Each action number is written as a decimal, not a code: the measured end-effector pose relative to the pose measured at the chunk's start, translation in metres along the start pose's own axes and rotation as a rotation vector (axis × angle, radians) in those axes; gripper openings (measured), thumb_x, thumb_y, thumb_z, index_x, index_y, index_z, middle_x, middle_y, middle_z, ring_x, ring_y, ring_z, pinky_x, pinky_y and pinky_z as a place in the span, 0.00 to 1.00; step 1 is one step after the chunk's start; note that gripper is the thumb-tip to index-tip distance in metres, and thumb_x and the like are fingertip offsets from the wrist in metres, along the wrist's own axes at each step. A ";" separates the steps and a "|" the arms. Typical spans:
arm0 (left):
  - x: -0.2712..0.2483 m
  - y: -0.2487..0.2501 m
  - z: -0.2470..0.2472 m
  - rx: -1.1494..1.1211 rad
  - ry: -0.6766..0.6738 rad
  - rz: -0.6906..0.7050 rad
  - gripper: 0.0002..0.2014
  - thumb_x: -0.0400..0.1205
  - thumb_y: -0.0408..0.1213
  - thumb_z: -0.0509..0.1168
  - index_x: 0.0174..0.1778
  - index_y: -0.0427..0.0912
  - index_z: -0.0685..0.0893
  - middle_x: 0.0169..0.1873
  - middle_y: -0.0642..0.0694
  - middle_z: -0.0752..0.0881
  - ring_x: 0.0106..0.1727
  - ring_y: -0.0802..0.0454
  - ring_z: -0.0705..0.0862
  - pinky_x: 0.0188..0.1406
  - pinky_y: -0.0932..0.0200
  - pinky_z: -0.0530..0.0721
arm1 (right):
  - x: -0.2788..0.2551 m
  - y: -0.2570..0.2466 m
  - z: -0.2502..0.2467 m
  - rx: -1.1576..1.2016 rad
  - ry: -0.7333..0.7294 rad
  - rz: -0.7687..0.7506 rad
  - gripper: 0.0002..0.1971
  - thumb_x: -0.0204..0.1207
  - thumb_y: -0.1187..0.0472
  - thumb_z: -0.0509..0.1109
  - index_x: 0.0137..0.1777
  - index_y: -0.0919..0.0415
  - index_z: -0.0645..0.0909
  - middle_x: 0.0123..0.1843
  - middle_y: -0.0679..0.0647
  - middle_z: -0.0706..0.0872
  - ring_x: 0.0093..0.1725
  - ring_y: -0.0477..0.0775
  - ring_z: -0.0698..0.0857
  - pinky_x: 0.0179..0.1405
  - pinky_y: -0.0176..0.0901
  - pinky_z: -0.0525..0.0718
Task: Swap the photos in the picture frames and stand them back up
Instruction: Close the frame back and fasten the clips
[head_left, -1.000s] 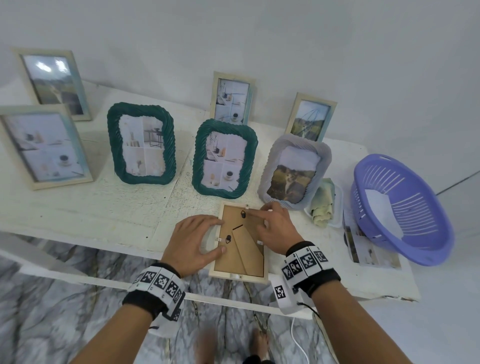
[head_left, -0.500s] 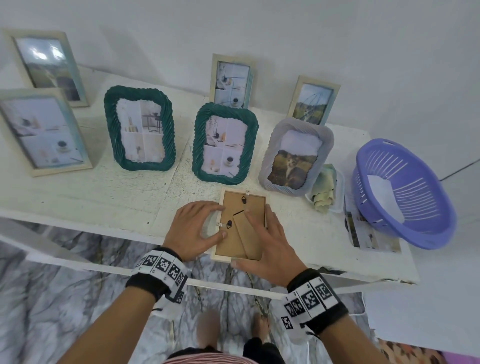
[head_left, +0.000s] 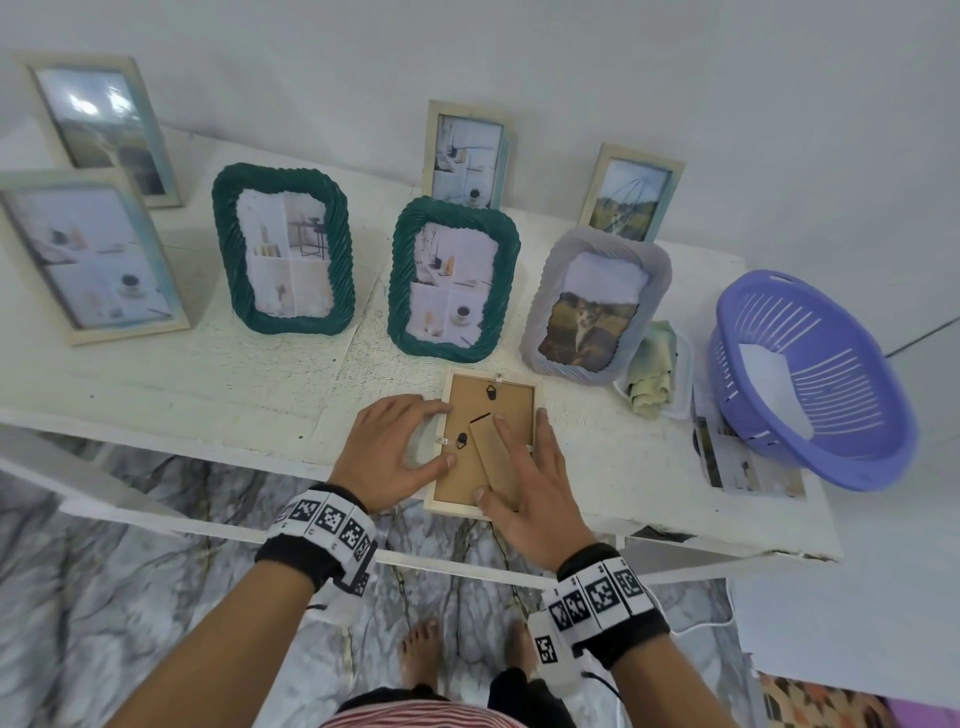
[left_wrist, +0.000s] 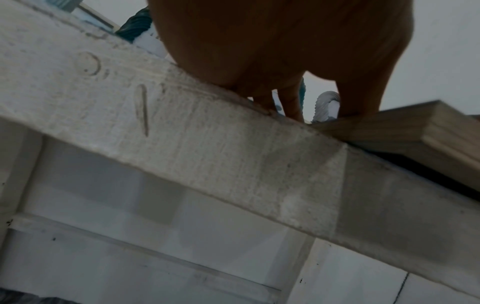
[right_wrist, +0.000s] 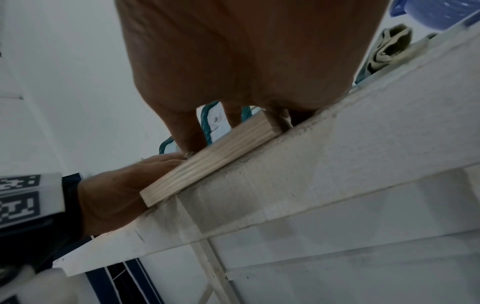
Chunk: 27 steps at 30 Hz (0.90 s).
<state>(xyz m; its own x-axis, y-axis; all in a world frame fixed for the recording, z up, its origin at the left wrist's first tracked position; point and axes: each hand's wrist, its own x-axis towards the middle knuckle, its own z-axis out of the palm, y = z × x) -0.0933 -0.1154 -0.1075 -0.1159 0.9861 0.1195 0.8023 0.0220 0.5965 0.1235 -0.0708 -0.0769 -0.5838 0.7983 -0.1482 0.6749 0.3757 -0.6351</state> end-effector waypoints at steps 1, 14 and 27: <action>0.000 0.000 0.000 0.000 -0.001 -0.004 0.31 0.74 0.67 0.59 0.72 0.59 0.75 0.66 0.56 0.79 0.71 0.54 0.70 0.67 0.56 0.62 | -0.001 0.000 -0.001 0.014 0.002 -0.001 0.41 0.73 0.42 0.65 0.83 0.34 0.47 0.85 0.54 0.32 0.85 0.53 0.38 0.82 0.49 0.43; 0.000 0.019 -0.008 -0.396 0.005 -0.115 0.28 0.76 0.59 0.66 0.72 0.57 0.76 0.65 0.59 0.81 0.67 0.62 0.77 0.68 0.58 0.71 | -0.007 -0.009 -0.017 0.177 0.088 0.097 0.27 0.84 0.55 0.62 0.81 0.46 0.62 0.85 0.57 0.59 0.82 0.53 0.55 0.75 0.40 0.54; 0.006 0.100 -0.036 -1.291 0.008 -0.225 0.23 0.86 0.48 0.52 0.71 0.39 0.75 0.60 0.35 0.87 0.62 0.37 0.87 0.67 0.51 0.82 | -0.010 -0.018 -0.066 0.641 0.120 0.181 0.27 0.67 0.25 0.64 0.67 0.28 0.72 0.64 0.40 0.84 0.63 0.38 0.82 0.63 0.49 0.83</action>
<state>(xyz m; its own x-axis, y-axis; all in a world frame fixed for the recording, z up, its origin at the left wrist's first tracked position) -0.0345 -0.1127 -0.0187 -0.1803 0.9804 -0.0799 -0.3697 0.0077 0.9291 0.1466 -0.0549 -0.0139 -0.4076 0.8829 -0.2333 0.3347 -0.0933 -0.9377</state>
